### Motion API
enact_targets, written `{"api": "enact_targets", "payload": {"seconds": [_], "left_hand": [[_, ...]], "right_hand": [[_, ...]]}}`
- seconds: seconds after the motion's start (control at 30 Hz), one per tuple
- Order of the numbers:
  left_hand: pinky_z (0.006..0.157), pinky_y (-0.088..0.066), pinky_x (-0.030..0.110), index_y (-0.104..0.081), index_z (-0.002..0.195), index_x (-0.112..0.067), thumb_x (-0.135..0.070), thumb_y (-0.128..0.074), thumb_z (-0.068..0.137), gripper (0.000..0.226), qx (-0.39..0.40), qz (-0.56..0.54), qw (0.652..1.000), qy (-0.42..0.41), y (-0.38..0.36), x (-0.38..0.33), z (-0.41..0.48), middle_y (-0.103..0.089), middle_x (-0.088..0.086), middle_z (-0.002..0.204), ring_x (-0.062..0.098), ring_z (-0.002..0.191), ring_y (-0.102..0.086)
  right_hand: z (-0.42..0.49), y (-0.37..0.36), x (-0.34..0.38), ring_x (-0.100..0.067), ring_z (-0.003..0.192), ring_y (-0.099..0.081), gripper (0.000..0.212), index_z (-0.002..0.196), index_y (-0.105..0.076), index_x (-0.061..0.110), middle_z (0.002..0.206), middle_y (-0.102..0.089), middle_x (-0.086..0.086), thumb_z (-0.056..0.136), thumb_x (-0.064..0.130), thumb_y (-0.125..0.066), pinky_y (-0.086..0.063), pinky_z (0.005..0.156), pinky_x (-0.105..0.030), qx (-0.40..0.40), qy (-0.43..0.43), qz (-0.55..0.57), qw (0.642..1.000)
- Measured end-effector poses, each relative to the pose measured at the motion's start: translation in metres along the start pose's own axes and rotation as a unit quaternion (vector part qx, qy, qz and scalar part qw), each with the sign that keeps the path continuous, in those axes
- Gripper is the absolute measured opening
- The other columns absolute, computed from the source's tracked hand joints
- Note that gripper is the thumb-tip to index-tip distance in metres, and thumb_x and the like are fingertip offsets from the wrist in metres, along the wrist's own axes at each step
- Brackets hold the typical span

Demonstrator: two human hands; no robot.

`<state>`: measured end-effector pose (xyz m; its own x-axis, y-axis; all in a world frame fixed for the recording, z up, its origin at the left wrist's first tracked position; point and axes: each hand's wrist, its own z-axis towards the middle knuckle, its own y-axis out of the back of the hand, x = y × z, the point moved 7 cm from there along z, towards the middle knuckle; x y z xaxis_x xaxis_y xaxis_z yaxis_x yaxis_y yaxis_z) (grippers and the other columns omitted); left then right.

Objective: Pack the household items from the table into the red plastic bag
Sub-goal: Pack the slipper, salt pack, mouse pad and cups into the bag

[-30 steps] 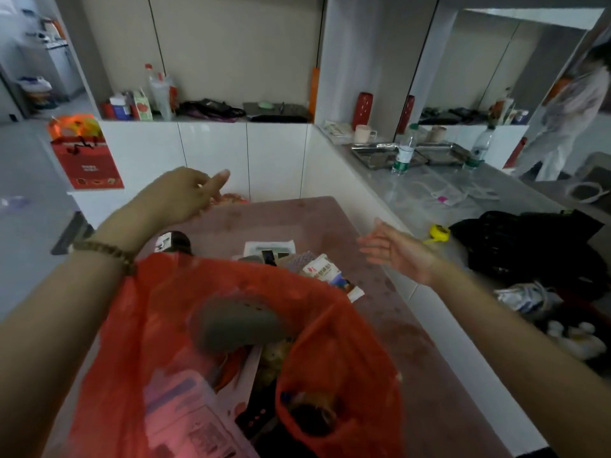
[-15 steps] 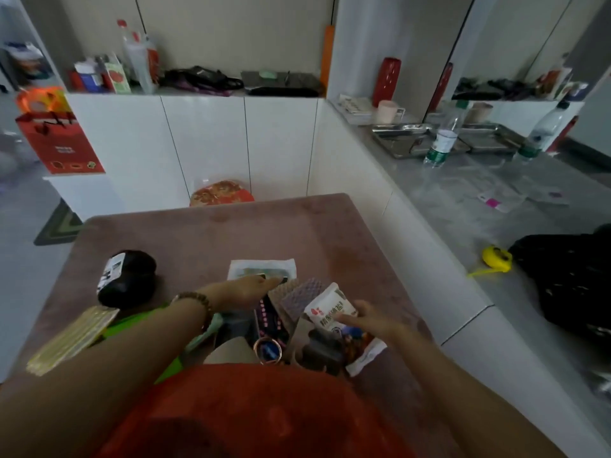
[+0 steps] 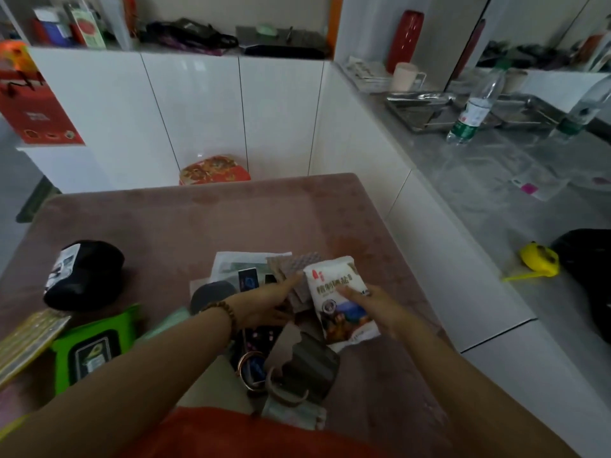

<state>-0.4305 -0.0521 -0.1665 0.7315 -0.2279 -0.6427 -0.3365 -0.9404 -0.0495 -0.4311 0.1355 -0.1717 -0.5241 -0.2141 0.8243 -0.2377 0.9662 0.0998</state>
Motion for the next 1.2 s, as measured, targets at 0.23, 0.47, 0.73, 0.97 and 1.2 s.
{"api": "enact_targets", "payload": {"seconds": [0.23,0.47,0.73,0.97,1.2], "left_hand": [[0.099,-0.042,0.043,-0.051,0.128,-0.007,-0.062,-0.014,0.092,0.075,-0.073,-0.080,0.993,-0.054,0.002,-0.019,0.009,-0.051,0.016,0.136,0.035,0.125,-0.047],[0.081,-0.050,0.038,-0.053,0.129,-0.009,-0.073,-0.014,0.085,0.087,-0.121,-0.108,0.986,-0.048,0.041,-0.034,0.029,-0.060,0.012,0.123,0.029,0.105,-0.058],[0.093,-0.047,0.035,-0.055,0.112,-0.021,-0.071,-0.028,0.085,0.063,-0.071,-0.033,0.995,-0.069,0.045,-0.051,0.049,-0.062,0.004,0.111,0.022,0.101,-0.057],[0.088,-0.055,0.037,-0.060,0.108,-0.018,-0.042,-0.074,0.072,0.046,-0.052,-0.040,0.993,-0.103,0.048,-0.051,0.039,-0.070,0.007,0.104,0.023,0.098,-0.067],[0.069,-0.060,0.026,-0.057,0.109,-0.007,-0.029,-0.065,0.083,0.035,0.018,0.017,0.984,-0.175,0.038,-0.105,-0.086,-0.074,0.008,0.091,0.019,0.078,-0.072]], "right_hand": [[0.015,-0.025,0.019,-0.024,0.098,-0.068,0.020,0.099,-0.070,0.020,0.110,-0.071,-0.010,0.082,0.031,-0.070,-0.052,0.094,-0.044,0.011,0.001,-0.015,1.000],[0.028,0.008,0.027,-0.022,0.076,-0.073,0.032,0.099,-0.072,0.008,0.089,-0.077,-0.010,0.079,0.033,-0.071,-0.059,0.075,-0.035,-0.062,0.026,0.066,0.996],[0.091,-0.003,0.059,-0.018,0.084,-0.068,0.040,0.108,-0.066,0.011,0.108,-0.071,-0.011,0.081,0.042,-0.067,-0.050,0.063,-0.025,-0.098,0.017,0.033,0.995],[0.075,-0.032,0.072,-0.015,0.086,-0.064,0.036,0.105,-0.065,0.018,0.107,-0.068,-0.006,0.092,0.047,-0.049,-0.050,0.070,-0.026,-0.074,0.031,0.032,0.996],[-0.058,-0.051,0.172,-0.020,0.088,-0.064,0.036,0.106,-0.056,0.019,0.108,-0.064,-0.008,0.101,0.039,-0.026,-0.053,0.074,-0.022,-0.041,0.187,-0.020,0.981]]}}
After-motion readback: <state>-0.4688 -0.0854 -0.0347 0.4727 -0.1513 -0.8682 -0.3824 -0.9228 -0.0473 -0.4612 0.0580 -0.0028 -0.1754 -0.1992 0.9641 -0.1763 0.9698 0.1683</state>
